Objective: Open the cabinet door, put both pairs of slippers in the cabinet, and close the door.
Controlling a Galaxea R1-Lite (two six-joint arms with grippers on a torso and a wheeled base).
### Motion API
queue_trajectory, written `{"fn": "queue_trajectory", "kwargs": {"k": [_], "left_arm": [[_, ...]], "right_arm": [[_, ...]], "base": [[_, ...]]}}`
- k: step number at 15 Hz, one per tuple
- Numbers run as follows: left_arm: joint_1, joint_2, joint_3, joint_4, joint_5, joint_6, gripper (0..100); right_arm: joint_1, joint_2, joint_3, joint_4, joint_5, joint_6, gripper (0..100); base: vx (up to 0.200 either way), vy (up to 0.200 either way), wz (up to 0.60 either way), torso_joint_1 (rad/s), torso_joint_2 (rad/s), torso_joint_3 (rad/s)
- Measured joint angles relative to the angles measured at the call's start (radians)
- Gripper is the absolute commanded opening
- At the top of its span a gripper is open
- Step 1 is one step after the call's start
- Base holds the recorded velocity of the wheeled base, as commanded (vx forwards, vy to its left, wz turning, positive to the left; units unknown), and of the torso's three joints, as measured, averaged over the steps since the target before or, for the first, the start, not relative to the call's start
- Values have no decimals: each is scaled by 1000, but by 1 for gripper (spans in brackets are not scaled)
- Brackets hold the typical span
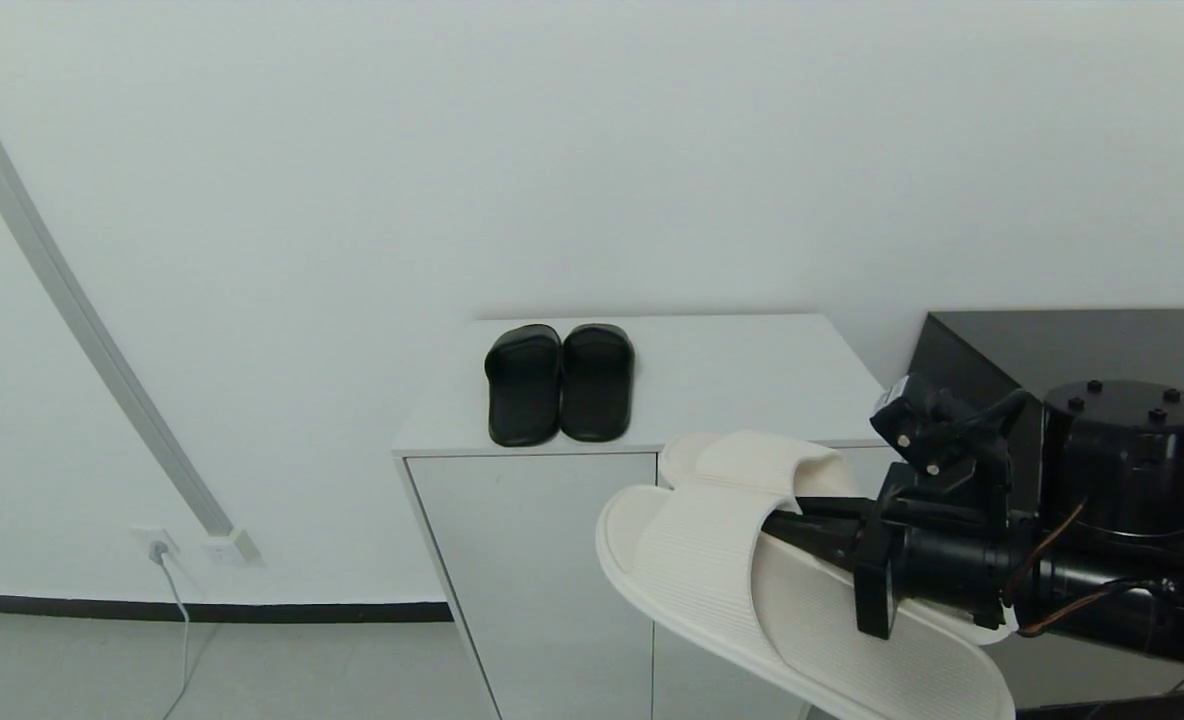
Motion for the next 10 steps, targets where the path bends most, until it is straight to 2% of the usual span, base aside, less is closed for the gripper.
{"fn": "queue_trajectory", "kwargs": {"k": [4, 10], "left_arm": [[0, 0, 0, -1, 0, 1, 0], [0, 0, 0, 0, 0, 3, 0]], "right_arm": [[-1, 1, 13, 0, 6, -16, 0], [2, 18, 16, -14, 7, -19, 0]], "base": [[0, 0, 0, -14, 34, 20], [0, 0, 0, -203, 499, 277]]}}
